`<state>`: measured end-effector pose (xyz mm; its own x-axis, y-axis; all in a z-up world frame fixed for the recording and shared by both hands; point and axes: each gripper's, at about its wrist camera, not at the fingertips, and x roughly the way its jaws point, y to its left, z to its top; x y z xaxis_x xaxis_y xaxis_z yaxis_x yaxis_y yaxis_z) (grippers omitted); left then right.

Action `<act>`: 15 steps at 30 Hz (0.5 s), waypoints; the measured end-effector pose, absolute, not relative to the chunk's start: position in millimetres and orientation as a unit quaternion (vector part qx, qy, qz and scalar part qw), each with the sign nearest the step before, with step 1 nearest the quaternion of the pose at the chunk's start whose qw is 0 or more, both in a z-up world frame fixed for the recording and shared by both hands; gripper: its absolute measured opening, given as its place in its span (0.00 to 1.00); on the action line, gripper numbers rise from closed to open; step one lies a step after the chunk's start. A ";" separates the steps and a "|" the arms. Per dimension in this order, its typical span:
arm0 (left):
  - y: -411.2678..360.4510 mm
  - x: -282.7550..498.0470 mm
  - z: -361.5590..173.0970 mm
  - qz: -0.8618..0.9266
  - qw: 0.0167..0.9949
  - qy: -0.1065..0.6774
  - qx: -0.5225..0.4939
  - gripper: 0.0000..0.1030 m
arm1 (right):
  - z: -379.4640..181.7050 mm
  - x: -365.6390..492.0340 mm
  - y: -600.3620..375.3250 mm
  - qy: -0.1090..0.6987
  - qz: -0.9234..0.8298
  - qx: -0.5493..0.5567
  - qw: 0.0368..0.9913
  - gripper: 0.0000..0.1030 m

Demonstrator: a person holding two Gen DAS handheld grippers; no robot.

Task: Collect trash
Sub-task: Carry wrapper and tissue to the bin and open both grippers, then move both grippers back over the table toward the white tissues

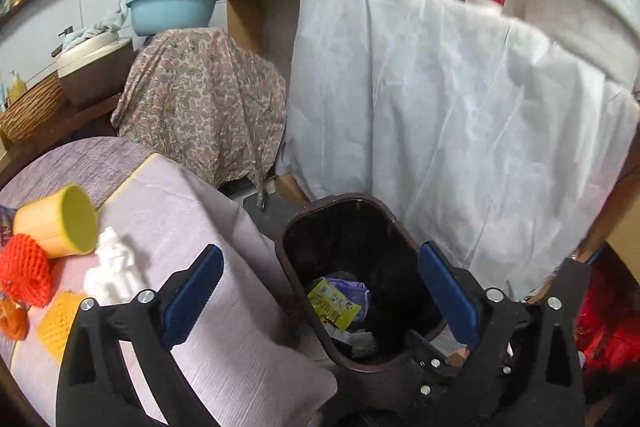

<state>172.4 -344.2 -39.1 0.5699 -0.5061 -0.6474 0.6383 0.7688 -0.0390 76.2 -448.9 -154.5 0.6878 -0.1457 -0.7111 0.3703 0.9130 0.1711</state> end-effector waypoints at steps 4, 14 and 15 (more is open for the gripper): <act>-320.4 156.6 -27.5 -0.325 0.890 0.305 0.098 0.95 | -138.2 72.9 -436.1 0.356 -0.130 0.148 0.913 0.84; -247.9 129.3 5.9 -0.320 0.908 0.257 0.079 0.95 | -100.6 75.0 -389.7 0.329 -0.077 0.131 0.932 0.86; -240.8 128.1 6.6 -0.315 0.910 0.257 0.079 0.95 | -97.5 75.8 -383.7 0.328 -0.070 0.128 0.933 0.86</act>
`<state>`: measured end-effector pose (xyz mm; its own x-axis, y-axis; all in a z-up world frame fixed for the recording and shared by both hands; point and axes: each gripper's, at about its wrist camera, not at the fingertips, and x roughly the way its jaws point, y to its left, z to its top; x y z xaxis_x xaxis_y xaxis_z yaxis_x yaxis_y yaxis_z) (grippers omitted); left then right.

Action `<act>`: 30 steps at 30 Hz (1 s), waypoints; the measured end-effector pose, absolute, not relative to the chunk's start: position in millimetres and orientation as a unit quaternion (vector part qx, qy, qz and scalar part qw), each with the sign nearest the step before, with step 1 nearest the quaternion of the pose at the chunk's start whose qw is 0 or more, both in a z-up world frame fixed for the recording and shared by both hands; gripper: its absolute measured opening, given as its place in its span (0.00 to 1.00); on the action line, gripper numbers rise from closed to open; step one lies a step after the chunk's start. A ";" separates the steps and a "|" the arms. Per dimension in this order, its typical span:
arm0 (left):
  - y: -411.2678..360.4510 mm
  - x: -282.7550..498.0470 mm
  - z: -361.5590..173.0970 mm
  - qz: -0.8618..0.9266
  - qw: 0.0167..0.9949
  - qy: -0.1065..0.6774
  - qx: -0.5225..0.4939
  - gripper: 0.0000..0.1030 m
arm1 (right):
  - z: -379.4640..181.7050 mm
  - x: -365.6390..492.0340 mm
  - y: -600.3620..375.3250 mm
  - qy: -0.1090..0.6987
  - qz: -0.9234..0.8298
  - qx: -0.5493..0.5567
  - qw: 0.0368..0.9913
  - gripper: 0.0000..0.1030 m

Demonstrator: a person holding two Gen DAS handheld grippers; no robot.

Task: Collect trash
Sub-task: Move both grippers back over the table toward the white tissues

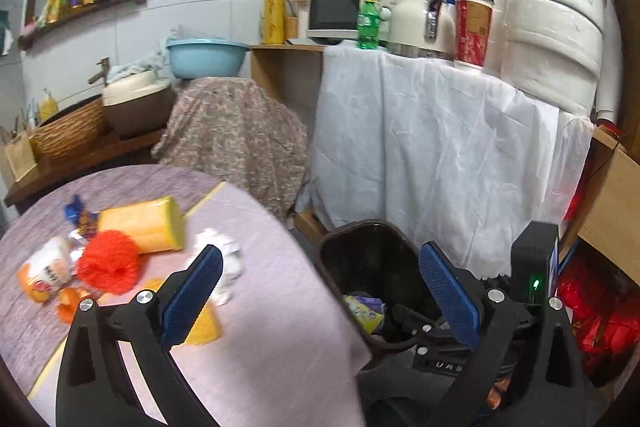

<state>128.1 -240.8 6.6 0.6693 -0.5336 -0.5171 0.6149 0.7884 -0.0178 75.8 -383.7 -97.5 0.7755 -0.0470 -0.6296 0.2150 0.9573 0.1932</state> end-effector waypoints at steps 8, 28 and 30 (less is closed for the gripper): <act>-176.0 126.5 -5.1 -0.248 0.929 0.267 0.069 0.95 | -75.1 83.9 -339.9 0.311 -0.019 0.109 0.944 0.86; -46.1 129.3 -47.5 -0.110 0.943 0.310 0.047 0.95 | -50.7 155.0 -248.7 0.311 0.109 0.068 0.942 0.86; -41.2 130.4 -50.0 -0.108 0.942 0.316 0.042 0.95 | -51.0 166.6 -240.7 0.319 0.111 0.054 0.940 0.86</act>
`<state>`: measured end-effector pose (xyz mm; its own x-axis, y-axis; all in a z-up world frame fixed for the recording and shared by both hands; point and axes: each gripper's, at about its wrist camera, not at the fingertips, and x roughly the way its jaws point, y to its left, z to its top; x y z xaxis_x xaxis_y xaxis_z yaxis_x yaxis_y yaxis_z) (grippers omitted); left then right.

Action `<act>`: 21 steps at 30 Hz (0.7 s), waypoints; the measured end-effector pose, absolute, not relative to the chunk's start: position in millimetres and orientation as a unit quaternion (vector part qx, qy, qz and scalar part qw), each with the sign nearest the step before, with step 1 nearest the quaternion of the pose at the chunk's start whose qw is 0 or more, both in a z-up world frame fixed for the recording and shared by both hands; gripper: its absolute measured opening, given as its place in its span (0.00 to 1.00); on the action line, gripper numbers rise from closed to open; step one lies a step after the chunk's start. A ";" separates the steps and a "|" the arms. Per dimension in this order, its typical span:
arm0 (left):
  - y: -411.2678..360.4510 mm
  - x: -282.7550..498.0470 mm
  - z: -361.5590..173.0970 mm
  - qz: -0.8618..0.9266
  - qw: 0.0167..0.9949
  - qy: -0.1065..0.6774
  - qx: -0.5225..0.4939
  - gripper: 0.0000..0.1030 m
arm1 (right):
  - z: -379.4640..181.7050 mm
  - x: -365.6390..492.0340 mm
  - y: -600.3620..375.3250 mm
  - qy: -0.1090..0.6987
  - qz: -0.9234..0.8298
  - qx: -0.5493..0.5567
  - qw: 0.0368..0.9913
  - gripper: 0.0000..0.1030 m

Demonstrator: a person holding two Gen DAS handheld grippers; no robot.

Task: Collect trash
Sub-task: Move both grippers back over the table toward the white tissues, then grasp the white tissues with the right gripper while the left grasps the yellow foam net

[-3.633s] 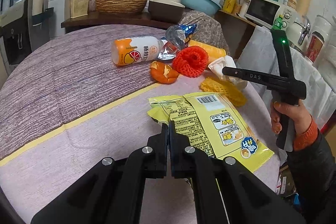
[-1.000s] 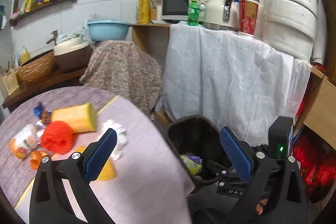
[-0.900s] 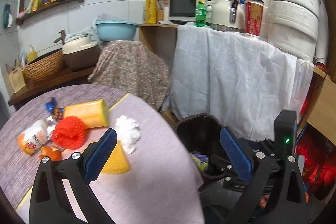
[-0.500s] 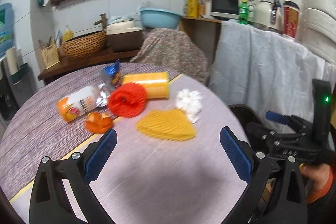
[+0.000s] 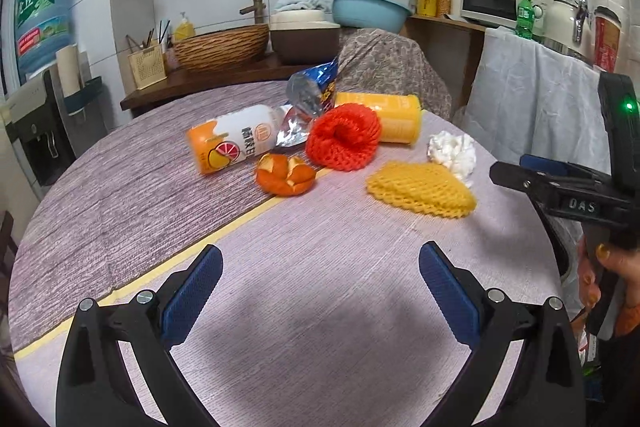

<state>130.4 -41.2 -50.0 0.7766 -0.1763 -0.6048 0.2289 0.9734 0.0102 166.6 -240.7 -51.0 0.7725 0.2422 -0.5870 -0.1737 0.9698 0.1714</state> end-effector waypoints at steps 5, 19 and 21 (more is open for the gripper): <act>-41.6 131.1 -52.4 -0.117 0.938 0.324 0.039 0.95 | -56.0 207.0 -237.6 0.339 0.077 0.028 0.937 0.83; -74.3 140.6 -55.6 -0.161 0.925 0.337 0.074 0.95 | -73.9 250.1 -257.3 0.381 0.087 0.066 0.918 0.29; -81.7 141.6 -55.3 -0.168 0.923 0.336 0.085 0.95 | -69.5 241.7 -260.6 0.370 0.092 0.071 0.922 0.29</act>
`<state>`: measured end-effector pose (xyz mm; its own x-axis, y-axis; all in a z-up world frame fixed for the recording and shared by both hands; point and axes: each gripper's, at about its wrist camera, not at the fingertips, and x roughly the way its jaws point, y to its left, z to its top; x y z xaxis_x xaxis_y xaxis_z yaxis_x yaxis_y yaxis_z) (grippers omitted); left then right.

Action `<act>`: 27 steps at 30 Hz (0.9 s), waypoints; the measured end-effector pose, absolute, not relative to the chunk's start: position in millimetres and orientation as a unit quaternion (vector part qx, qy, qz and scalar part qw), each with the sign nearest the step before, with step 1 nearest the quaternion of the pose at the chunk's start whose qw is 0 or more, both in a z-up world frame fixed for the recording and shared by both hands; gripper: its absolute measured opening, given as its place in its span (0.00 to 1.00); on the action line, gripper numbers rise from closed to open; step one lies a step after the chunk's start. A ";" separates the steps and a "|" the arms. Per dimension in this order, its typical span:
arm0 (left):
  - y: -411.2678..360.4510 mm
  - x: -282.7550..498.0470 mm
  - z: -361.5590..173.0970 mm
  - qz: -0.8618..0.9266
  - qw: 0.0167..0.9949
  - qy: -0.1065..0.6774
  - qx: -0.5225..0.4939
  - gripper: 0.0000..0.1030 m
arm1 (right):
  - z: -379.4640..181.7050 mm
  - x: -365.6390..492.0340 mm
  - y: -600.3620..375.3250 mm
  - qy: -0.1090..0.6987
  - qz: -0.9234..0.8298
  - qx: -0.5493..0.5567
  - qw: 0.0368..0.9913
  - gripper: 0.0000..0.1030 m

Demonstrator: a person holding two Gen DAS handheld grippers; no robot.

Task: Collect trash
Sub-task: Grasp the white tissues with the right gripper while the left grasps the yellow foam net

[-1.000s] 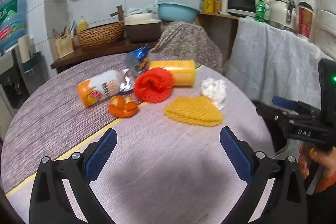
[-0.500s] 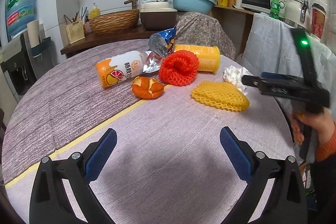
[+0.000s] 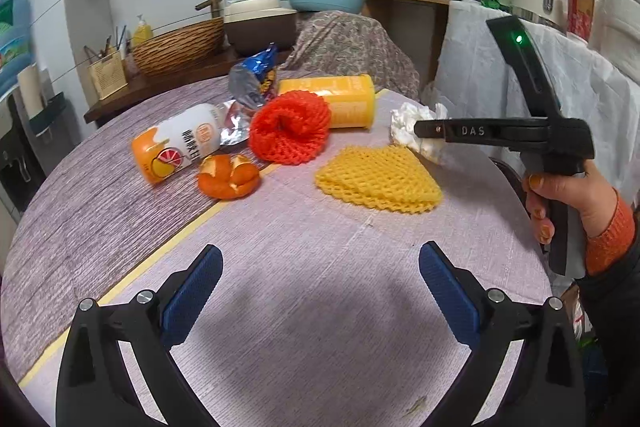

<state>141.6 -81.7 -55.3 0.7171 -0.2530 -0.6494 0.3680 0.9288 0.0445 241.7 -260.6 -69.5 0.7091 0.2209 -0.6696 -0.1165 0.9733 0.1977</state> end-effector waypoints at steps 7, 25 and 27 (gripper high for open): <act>-110.1 156.4 -57.1 -0.198 0.912 0.340 0.112 0.95 | -50.4 211.3 -277.5 0.337 0.098 0.089 0.932 0.28; -186.3 215.9 -87.0 -0.212 0.880 0.389 0.170 0.44 | -52.2 156.1 -325.3 0.311 0.030 0.096 0.945 0.29; -182.4 217.8 -86.5 -0.211 0.883 0.389 0.157 0.37 | -54.5 153.2 -327.7 0.311 0.028 0.097 0.945 0.28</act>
